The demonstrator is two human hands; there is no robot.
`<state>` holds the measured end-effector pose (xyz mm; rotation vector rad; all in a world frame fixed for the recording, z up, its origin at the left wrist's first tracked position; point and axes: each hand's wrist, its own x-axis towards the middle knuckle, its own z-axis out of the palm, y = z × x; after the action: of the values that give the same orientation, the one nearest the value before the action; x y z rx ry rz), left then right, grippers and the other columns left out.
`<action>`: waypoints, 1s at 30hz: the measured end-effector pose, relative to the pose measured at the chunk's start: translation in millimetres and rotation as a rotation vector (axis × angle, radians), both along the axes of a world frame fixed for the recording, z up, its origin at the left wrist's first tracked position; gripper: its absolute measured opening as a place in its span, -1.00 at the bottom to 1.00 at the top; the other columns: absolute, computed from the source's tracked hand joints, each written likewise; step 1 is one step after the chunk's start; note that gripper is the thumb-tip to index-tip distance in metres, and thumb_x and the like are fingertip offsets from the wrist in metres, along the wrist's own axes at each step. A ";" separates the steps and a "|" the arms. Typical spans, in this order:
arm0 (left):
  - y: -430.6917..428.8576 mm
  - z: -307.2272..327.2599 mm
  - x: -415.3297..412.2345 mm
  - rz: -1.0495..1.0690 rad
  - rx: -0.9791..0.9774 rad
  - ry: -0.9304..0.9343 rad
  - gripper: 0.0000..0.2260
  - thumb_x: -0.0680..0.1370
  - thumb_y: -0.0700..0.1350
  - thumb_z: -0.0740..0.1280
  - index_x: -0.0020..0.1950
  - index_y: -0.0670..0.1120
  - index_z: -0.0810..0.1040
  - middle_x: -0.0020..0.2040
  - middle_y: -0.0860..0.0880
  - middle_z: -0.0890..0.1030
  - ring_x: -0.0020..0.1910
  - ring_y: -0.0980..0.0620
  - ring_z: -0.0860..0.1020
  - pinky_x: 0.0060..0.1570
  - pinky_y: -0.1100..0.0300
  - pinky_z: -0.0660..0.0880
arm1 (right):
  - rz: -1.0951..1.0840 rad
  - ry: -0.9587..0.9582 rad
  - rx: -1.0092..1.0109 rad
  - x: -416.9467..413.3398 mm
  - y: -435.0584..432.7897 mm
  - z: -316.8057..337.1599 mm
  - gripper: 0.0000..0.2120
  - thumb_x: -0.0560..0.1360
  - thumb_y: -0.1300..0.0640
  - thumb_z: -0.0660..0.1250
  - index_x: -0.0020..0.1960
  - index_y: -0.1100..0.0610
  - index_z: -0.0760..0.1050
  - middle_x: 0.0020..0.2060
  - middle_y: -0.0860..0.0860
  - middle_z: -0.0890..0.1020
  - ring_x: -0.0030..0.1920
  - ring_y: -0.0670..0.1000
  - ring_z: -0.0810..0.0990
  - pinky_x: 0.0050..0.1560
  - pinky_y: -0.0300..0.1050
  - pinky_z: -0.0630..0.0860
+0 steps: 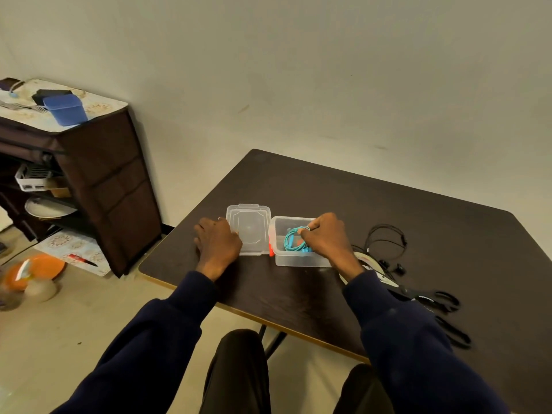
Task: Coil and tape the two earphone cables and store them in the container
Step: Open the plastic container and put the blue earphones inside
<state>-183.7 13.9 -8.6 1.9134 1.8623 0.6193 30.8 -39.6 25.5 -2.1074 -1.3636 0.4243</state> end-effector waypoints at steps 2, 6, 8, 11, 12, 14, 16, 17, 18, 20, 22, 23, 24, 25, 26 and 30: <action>-3.0 -1.7 1.9 0.002 0.008 0.027 -0.72 0.64 -0.06 0.25 0.26 -0.19 0.46 0.30 -0.24 0.32 0.30 -0.24 0.30 0.29 -0.10 0.31 | 0.003 0.021 -0.016 -0.2 0.9 1.3 -0.71 0.53 -0.02 0.45 0.08 0.20 0.63 -0.01 0.07 0.72 -0.19 -0.07 0.69 -0.29 -0.33 0.54; -7.5 -6.0 1.6 -0.064 0.032 -0.028 -0.55 0.61 0.08 0.28 0.44 -0.08 0.34 0.38 -0.18 0.27 0.38 -0.20 0.24 0.35 -0.13 0.25 | 0.051 -0.086 -0.086 0.8 0.3 2.2 -0.71 0.55 0.00 0.43 0.13 0.19 0.61 0.09 0.09 0.70 -0.05 0.02 0.70 -0.30 -0.30 0.49; -11.6 -5.8 1.6 -0.111 0.070 -0.098 -0.50 0.60 0.11 0.31 0.49 -0.01 0.33 0.47 -0.13 0.22 0.46 -0.18 0.17 0.42 -0.17 0.18 | 0.062 -0.142 -0.093 1.1 0.9 1.9 -0.72 0.54 0.03 0.45 0.15 0.18 0.59 0.11 0.10 0.69 -0.03 0.05 0.68 -0.12 -0.19 0.60; -14.9 -5.8 2.7 -0.197 0.189 -0.252 -0.55 0.57 0.13 0.36 0.42 0.01 0.48 0.49 -0.01 0.34 0.46 -0.07 0.22 0.46 -0.12 0.18 | 0.083 -0.177 -0.119 3.4 3.0 1.7 -0.70 0.51 0.06 0.48 0.16 0.19 0.58 0.11 0.11 0.68 -0.01 0.06 0.67 0.04 -0.10 0.64; -14.9 -6.2 3.3 -0.235 0.192 -0.320 -0.57 0.56 0.14 0.36 0.38 0.02 0.52 0.46 0.02 0.40 0.44 -0.02 0.27 0.46 -0.10 0.24 | 0.082 -0.159 -0.126 4.8 4.3 1.8 -0.69 0.50 0.07 0.50 0.16 0.19 0.60 0.10 0.11 0.68 -0.01 0.04 0.68 0.02 -0.11 0.64; -16.5 -5.4 4.9 -0.319 0.094 -0.440 -0.54 0.51 0.25 0.33 0.35 0.08 0.53 0.42 0.06 0.46 0.39 0.05 0.36 0.43 -0.08 0.35 | 0.081 -0.078 -0.144 7.0 7.9 2.3 -0.72 0.48 0.08 0.52 0.13 0.19 0.63 0.06 0.10 0.70 -0.05 0.00 0.70 0.00 -0.12 0.66; -18.8 -5.3 7.4 -0.381 -0.016 -0.500 -0.43 0.40 0.43 0.30 0.32 0.18 0.49 0.41 0.09 0.48 0.35 0.04 0.44 0.37 -0.08 0.44 | 0.091 0.017 -0.167 6.4 10.3 3.9 -0.76 0.48 0.11 0.51 0.09 0.20 0.64 0.03 0.09 0.72 -0.10 -0.03 0.71 -0.02 -0.09 0.69; -19.4 -6.0 9.3 -0.403 -0.038 -0.502 -0.40 0.34 0.49 0.29 0.29 0.23 0.48 0.40 0.08 0.48 0.34 0.03 0.46 0.35 -0.08 0.46 | 0.101 0.050 -0.178 5.7 10.7 5.4 -0.77 0.49 0.12 0.50 0.09 0.21 0.65 0.02 0.09 0.72 -0.12 -0.05 0.71 -0.05 -0.12 0.69; -19.7 -7.1 10.7 -0.420 -0.045 -0.502 -0.39 0.31 0.50 0.29 0.26 0.25 0.45 0.39 0.06 0.49 0.33 0.02 0.47 0.34 -0.08 0.48 | 0.119 0.065 -0.184 5.2 10.7 6.1 -0.78 0.50 0.13 0.49 0.09 0.22 0.65 0.01 0.09 0.72 -0.13 -0.05 0.71 -0.07 -0.15 0.68; -18.9 -9.0 11.9 -0.434 -0.049 -0.519 -0.36 0.27 0.50 0.30 0.27 0.24 0.44 0.37 0.03 0.51 0.30 0.00 0.49 0.32 -0.07 0.50 | 0.159 0.066 -0.185 4.7 9.9 5.4 -0.78 0.52 0.12 0.47 0.10 0.22 0.66 0.03 0.10 0.71 -0.15 -0.06 0.69 -0.11 -0.21 0.65; -17.6 -9.5 12.3 -0.443 -0.043 -0.531 -0.32 0.27 0.52 0.29 0.29 0.20 0.46 0.36 0.02 0.52 0.29 -0.01 0.50 0.31 -0.07 0.50 | 0.182 0.037 -0.180 4.9 9.2 3.7 -0.78 0.55 0.11 0.43 0.12 0.22 0.66 0.06 0.11 0.70 -0.13 -0.05 0.67 -0.10 -0.21 0.62; -17.2 -9.4 12.2 -0.450 -0.043 -0.531 -0.32 0.28 0.51 0.30 0.29 0.20 0.47 0.36 0.02 0.52 0.29 -0.02 0.50 0.31 -0.07 0.50 | 0.184 0.010 -0.176 5.0 9.2 3.0 -0.77 0.56 0.11 0.42 0.14 0.22 0.66 0.08 0.11 0.70 -0.10 -0.04 0.66 -0.07 -0.19 0.62; -16.7 -9.7 11.9 -0.455 -0.045 -0.532 -0.37 0.30 0.49 0.31 0.27 0.22 0.47 0.36 0.03 0.52 0.29 -0.02 0.50 0.31 -0.08 0.50 | 0.182 -0.022 -0.174 5.3 9.6 2.5 -0.76 0.56 0.10 0.42 0.15 0.22 0.65 0.10 0.12 0.69 -0.06 -0.02 0.66 -0.05 -0.18 0.62; -17.2 -9.3 11.8 -0.457 -0.049 -0.536 -0.45 0.33 0.45 0.32 0.23 0.25 0.47 0.36 0.03 0.53 0.29 -0.02 0.50 0.31 -0.09 0.50 | 0.179 -0.054 -0.171 5.3 9.4 1.7 -0.75 0.56 0.10 0.43 0.16 0.22 0.65 0.11 0.12 0.69 -0.03 0.00 0.67 -0.04 -0.18 0.62; -16.7 -10.2 11.8 -0.459 -0.051 -0.545 -0.53 0.35 0.42 0.33 0.19 0.28 0.47 0.35 0.03 0.53 0.29 -0.02 0.50 0.31 -0.10 0.50 | 0.175 -0.081 -0.167 5.1 9.2 1.3 -0.74 0.55 0.11 0.44 0.17 0.22 0.65 0.11 0.12 0.69 -0.02 0.01 0.66 -0.04 -0.19 0.60; -17.0 -11.3 11.5 -0.472 -0.044 -0.579 -0.69 0.42 0.30 0.37 0.13 0.33 0.47 0.33 0.04 0.55 0.26 -0.02 0.52 0.29 -0.11 0.51 | 0.190 -0.115 -0.142 2.7 8.9 -3.0 -0.74 0.50 0.14 0.50 0.14 0.22 0.64 0.10 0.12 0.69 -0.09 -0.05 0.62 -0.16 -0.29 0.53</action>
<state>-172.2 -3.1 -19.9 1.7975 1.0203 0.8432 33.5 -30.6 22.6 -2.1522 -1.6525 0.4966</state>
